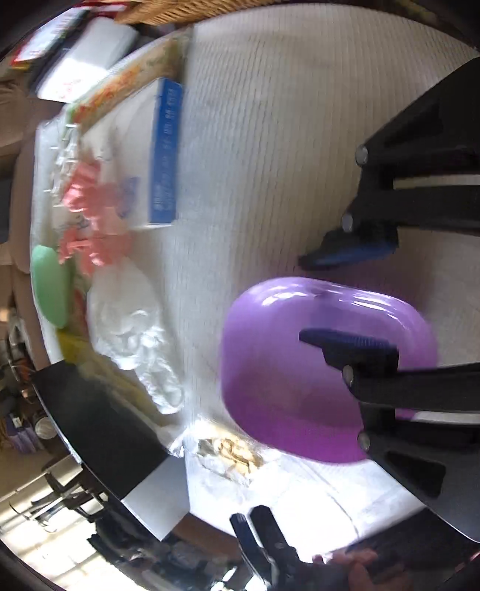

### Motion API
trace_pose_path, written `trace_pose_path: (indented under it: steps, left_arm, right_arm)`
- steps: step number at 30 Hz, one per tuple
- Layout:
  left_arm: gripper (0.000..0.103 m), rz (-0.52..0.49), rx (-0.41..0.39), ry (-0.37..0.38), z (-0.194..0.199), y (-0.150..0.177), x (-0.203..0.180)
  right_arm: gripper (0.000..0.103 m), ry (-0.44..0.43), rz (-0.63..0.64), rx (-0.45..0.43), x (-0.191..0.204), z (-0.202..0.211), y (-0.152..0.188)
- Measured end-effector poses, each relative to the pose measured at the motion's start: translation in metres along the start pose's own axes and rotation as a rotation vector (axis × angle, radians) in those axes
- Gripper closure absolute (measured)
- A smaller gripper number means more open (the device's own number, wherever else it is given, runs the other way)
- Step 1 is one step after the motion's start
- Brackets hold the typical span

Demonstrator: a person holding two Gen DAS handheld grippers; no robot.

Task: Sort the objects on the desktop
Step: 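Move the right tool toward the purple bowl on the cloth, then grasp the purple bowl rim with the right tool while the left tool reaches the gold clip bag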

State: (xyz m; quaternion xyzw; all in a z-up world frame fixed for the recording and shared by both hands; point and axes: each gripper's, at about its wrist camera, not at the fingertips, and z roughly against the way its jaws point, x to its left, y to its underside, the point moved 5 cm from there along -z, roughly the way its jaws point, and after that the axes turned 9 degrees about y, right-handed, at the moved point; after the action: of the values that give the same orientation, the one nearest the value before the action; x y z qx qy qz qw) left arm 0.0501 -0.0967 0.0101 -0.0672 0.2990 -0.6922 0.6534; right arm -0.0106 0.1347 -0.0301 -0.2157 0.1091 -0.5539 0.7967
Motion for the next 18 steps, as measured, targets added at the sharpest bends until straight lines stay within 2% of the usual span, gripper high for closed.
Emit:
trace_pose_path:
  steps: [3,6,10,15,17,18]
  left_arm:
    - [0.0,0.01,0.012,0.038,-0.014,-0.003,-0.003]
    - [0.0,0.029,0.01,0.087,-0.025,-0.01,-0.007]
    - [0.0,0.007,-0.006,0.113,-0.037,-0.027,-0.02]
    - [0.0,-0.05,-0.029,0.118,-0.052,-0.05,-0.036]
    - [0.002,-0.045,-0.029,0.148,-0.056,-0.056,-0.04]
    - [0.007,-0.037,-0.031,0.179,-0.054,-0.059,-0.043]
  right_arm:
    - [0.085,0.055,0.002,-0.026,-0.002,-0.008,-0.011]
    - [0.085,0.093,-0.006,-0.052,-0.005,-0.013,-0.023]
    - [0.085,0.141,-0.019,-0.097,-0.012,-0.013,-0.043]
    - [0.085,0.132,-0.1,-0.147,-0.036,-0.008,-0.058]
    - [0.085,0.114,-0.122,-0.155,-0.04,-0.006,-0.06]
    - [0.085,0.105,-0.122,-0.167,-0.039,-0.003,-0.061]
